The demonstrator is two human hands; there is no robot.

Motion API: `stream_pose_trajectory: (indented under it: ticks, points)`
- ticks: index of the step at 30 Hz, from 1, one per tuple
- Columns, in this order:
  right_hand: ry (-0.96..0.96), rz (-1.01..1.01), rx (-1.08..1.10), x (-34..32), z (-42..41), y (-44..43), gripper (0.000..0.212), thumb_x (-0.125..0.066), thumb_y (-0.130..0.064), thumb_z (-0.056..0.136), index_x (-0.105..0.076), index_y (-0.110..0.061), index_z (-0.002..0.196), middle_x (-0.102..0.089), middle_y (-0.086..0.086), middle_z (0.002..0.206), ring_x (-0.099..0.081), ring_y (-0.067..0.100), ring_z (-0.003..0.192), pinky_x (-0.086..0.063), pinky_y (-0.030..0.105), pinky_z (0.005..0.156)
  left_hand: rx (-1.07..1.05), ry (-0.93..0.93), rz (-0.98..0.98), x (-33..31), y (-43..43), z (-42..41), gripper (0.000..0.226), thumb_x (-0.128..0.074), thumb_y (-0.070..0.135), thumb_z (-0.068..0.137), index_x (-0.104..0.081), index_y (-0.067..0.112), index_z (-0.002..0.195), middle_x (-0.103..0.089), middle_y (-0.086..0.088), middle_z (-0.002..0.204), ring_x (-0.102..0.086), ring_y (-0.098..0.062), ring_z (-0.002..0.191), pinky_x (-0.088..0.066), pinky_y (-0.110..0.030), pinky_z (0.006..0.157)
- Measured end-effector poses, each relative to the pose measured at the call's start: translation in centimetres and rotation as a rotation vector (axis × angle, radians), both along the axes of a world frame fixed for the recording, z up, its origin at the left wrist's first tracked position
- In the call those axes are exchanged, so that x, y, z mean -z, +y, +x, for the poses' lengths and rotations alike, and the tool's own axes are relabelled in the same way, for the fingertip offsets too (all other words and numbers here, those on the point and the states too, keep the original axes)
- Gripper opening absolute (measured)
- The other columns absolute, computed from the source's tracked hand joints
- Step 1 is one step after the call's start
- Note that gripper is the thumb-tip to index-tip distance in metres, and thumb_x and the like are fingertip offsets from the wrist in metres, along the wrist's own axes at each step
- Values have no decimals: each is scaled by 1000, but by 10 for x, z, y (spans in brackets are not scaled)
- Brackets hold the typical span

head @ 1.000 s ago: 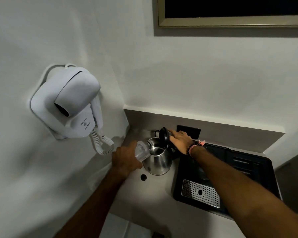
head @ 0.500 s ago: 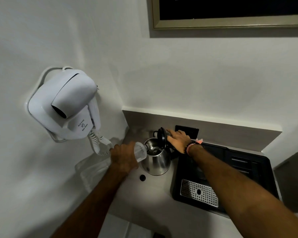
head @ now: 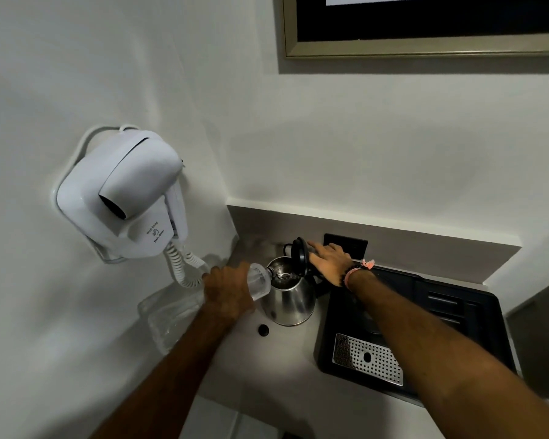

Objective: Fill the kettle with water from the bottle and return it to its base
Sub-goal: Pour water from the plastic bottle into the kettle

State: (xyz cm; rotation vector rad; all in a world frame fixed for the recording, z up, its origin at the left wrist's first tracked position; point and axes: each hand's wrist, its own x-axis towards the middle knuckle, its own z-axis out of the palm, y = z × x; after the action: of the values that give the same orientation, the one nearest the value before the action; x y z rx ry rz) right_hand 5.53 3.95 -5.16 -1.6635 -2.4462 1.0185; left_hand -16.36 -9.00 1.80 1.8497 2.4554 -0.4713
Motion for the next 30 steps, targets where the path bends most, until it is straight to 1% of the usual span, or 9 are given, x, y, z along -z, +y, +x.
stream_pose_trajectory:
  ticks: [9,12,17,19,22,25,26,28,30]
  points:
    - [-5,4,-2,-4,1,0,72,-21,-65,91,-19,-32,155,-31,9,160,-14,33,148,-16,55,114,7,24,7,-1,0,1,76,-80,49,67,-44,31,131,-65,-5,122,-58,-29,115,-45,-43,93]
    - [-3,5,-4,-4,2,0,71,-22,-64,92,-19,-32,155,-31,9,159,-14,33,149,-16,55,114,8,11,5,2,2,-2,80,-79,51,67,-41,32,135,-64,-5,123,-57,-29,116,-45,-44,94]
    - [-5,9,-6,-4,2,1,78,-18,-68,86,-19,-32,154,-33,8,159,-14,33,148,-16,54,114,1,-41,60,11,0,-7,82,-79,51,67,-38,34,136,-64,-4,122,-57,-29,116,-46,-44,93]
    - [-5,8,-2,-2,1,2,79,-17,-69,85,-19,-32,154,-33,8,159,-13,32,149,-15,55,114,-25,-118,110,16,-5,-12,85,-79,50,66,-37,37,138,-63,-5,121,-58,-29,114,-47,-43,91]
    - [-6,12,2,0,2,4,82,-16,-72,82,-18,-34,154,-32,8,159,-13,32,149,-15,55,114,-104,-327,188,25,-15,-18,89,-81,47,63,-34,37,138,-56,-8,121,-57,-30,112,-50,-44,91]
    - [-5,4,10,4,2,4,84,-14,-75,80,-18,-35,154,-30,9,160,-13,31,149,-15,54,114,-202,-565,316,36,-23,-23,81,-80,40,61,-37,38,129,-49,-5,116,-58,-32,108,-51,-45,90]
    - [-3,0,12,6,2,4,83,-14,-74,80,-18,-36,154,-29,9,160,-13,31,149,-15,53,114,-215,-620,357,40,-26,-24,79,-78,41,62,-37,37,129,-48,-3,118,-57,-30,109,-51,-43,90]
    - [0,3,16,9,1,5,82,-14,-74,80,-18,-37,154,-28,9,161,-13,31,149,-15,52,115,-190,-644,438,49,-28,-27,77,-72,48,65,-38,36,133,-49,-1,129,-57,-25,111,-52,-38,90]
    - [-11,9,17,11,1,6,81,-14,-74,80,-18,-37,153,-30,8,160,-15,31,149,-16,52,114,-275,-766,555,58,-31,-30,82,-82,44,58,-40,40,128,-57,5,123,-61,-21,106,-49,-32,83]
